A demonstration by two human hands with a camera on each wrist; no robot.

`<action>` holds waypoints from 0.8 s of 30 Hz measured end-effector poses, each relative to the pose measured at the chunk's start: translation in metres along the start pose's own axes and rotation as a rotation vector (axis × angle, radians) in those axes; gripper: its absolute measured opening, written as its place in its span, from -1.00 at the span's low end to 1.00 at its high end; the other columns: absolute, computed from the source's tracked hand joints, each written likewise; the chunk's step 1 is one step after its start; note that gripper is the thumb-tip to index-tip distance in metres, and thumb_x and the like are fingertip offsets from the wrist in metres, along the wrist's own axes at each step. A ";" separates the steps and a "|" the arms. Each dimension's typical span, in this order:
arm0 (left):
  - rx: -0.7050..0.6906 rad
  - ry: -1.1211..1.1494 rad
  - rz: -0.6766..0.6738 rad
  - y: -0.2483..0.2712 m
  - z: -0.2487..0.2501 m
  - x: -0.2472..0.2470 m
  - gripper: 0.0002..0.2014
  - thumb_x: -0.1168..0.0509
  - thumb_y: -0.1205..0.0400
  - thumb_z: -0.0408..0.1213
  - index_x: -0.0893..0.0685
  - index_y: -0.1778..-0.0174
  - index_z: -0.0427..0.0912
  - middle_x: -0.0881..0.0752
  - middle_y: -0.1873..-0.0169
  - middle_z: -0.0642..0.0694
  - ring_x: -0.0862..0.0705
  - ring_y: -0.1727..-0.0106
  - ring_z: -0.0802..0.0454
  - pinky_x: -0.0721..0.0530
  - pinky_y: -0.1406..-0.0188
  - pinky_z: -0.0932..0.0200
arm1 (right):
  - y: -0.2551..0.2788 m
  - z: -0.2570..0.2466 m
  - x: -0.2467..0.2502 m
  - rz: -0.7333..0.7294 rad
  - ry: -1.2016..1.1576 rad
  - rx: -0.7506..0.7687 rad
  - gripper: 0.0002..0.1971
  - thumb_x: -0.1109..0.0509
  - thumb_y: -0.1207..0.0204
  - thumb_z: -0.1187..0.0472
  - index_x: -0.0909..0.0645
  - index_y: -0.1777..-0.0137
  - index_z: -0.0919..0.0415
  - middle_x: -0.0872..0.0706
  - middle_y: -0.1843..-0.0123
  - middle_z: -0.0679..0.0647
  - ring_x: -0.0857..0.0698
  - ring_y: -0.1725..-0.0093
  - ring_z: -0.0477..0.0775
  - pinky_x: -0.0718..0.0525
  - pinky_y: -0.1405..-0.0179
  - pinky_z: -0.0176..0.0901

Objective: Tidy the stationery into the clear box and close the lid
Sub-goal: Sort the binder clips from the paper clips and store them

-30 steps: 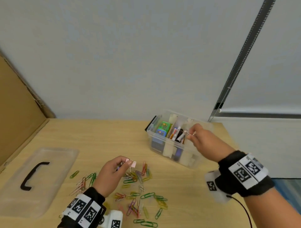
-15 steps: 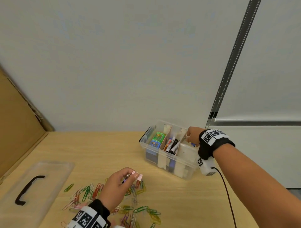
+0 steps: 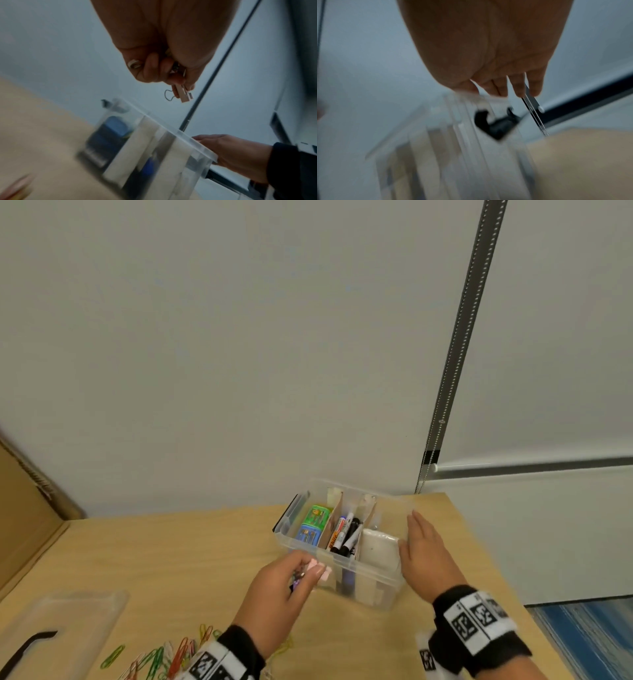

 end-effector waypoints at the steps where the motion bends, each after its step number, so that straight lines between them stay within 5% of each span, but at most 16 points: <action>1: -0.042 -0.058 -0.001 -0.014 0.015 -0.004 -0.86 -0.20 -0.66 0.00 -0.61 0.14 0.11 -0.66 0.31 0.18 -0.62 0.21 0.30 -0.46 0.27 0.50 | 0.002 0.002 -0.006 0.034 -0.039 0.013 -0.44 0.05 -0.73 0.07 0.03 -0.68 0.21 0.07 -0.72 0.06 -0.01 -0.69 0.03 -0.06 -0.65 -0.12; 4: -0.165 -0.265 -0.032 -0.065 0.052 -0.029 -0.84 -0.14 -0.70 -0.01 -0.56 0.08 0.04 -0.61 0.25 0.16 -0.58 0.22 0.28 -0.46 0.28 0.45 | 0.003 0.004 -0.015 0.134 -0.150 0.051 -0.45 0.05 -0.73 0.11 0.01 -0.68 0.22 0.07 -0.72 0.00 -0.04 -0.68 -0.07 -0.04 -0.59 -0.29; 8: -0.218 -0.629 -0.181 -0.132 0.079 -0.077 -0.75 -0.12 -0.71 -0.12 -0.60 -0.12 -0.18 -0.70 -0.06 -0.17 -0.69 -0.07 -0.19 -0.59 0.00 0.00 | 0.005 0.007 -0.020 0.161 -0.203 0.071 -0.46 0.07 -0.73 0.12 0.02 -0.68 0.19 0.11 -0.72 -0.06 -0.06 -0.66 -0.11 -0.03 -0.50 -0.38; 13: -0.084 -0.994 -0.525 -0.172 0.089 -0.126 -0.70 -0.10 -0.71 -0.36 -0.61 -0.29 -0.33 -0.66 -0.26 -0.27 -0.64 -0.28 -0.22 -0.58 -0.20 -0.02 | 0.007 0.011 -0.023 0.197 -0.291 0.114 -0.44 0.09 -0.72 0.03 0.05 -0.69 0.06 0.16 -0.71 -0.18 -0.12 -0.65 -0.16 -0.24 -0.51 -0.33; 18: 0.034 -0.946 -0.573 -0.192 0.080 -0.142 -0.70 -0.17 -0.70 -0.24 -0.61 -0.27 -0.30 -0.65 -0.25 -0.25 -0.64 -0.26 -0.23 -0.60 -0.09 -0.03 | 0.005 0.012 -0.025 0.227 -0.324 0.162 -0.44 0.11 -0.70 0.05 0.11 -0.69 -0.01 0.18 -0.70 -0.24 -0.08 -0.61 -0.30 -0.22 -0.39 -0.45; 24: 0.040 -0.971 -0.775 -0.218 0.030 -0.169 -0.67 -0.17 -0.70 -0.28 -0.57 -0.36 -0.29 -0.60 -0.31 -0.32 -0.56 -0.38 -0.30 -0.53 -0.36 -0.16 | 0.007 0.010 -0.024 0.209 -0.285 0.115 -0.45 0.13 -0.71 0.04 0.10 -0.69 0.03 0.20 -0.71 -0.19 -0.21 -0.60 -0.19 -0.40 -0.38 -0.36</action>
Point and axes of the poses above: each hand's wrist, its own y-axis away from the middle knuckle, its own x-axis out of the back of the hand, z = x × y, the point moved 3 cm from there along -y, towards the middle knuckle
